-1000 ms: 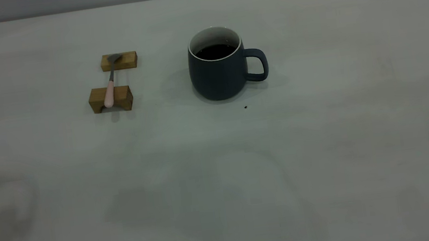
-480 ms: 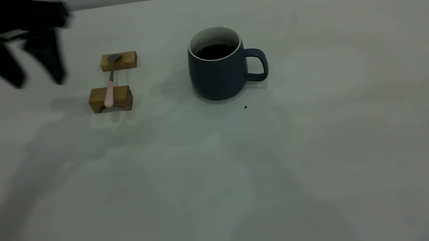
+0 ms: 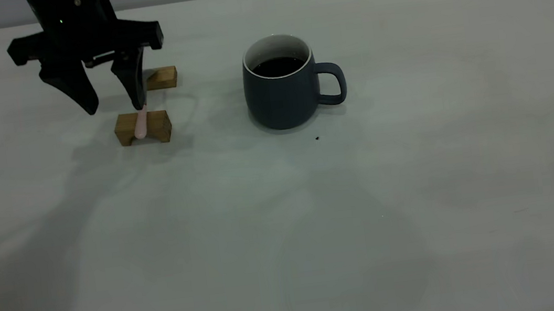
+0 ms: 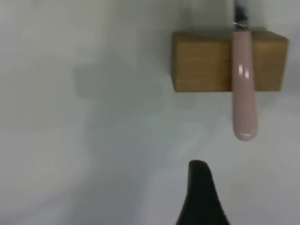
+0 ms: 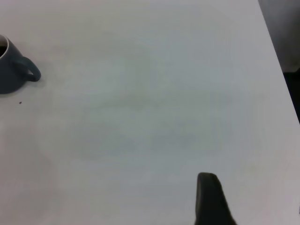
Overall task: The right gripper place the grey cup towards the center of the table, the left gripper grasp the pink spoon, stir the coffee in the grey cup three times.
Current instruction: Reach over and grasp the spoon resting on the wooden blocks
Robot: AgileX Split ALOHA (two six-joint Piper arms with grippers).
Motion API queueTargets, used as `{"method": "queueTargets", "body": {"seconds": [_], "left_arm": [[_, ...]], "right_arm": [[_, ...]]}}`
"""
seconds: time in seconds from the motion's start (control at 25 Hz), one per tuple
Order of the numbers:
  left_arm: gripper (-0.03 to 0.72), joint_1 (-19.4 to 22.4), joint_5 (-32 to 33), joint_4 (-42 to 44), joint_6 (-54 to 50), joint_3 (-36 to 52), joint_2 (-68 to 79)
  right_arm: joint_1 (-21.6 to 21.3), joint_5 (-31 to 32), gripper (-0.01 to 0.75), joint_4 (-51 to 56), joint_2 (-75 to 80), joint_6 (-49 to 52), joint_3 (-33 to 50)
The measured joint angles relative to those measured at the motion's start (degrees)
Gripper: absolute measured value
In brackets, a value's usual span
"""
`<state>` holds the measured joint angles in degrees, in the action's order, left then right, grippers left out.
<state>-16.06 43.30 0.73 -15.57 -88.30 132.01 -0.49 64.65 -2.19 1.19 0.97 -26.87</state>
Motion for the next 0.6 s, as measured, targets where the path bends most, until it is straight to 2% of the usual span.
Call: {"method": "queueTargets", "body": {"seconds": [0.6], "left_arm": [[0.592, 0.0, -3.3, -1.1, -2.7, -0.4, 5.1]], "right_arm": [[0.0, 0.0, 0.473, 0.0, 0.0, 0.0, 0.0]]}}
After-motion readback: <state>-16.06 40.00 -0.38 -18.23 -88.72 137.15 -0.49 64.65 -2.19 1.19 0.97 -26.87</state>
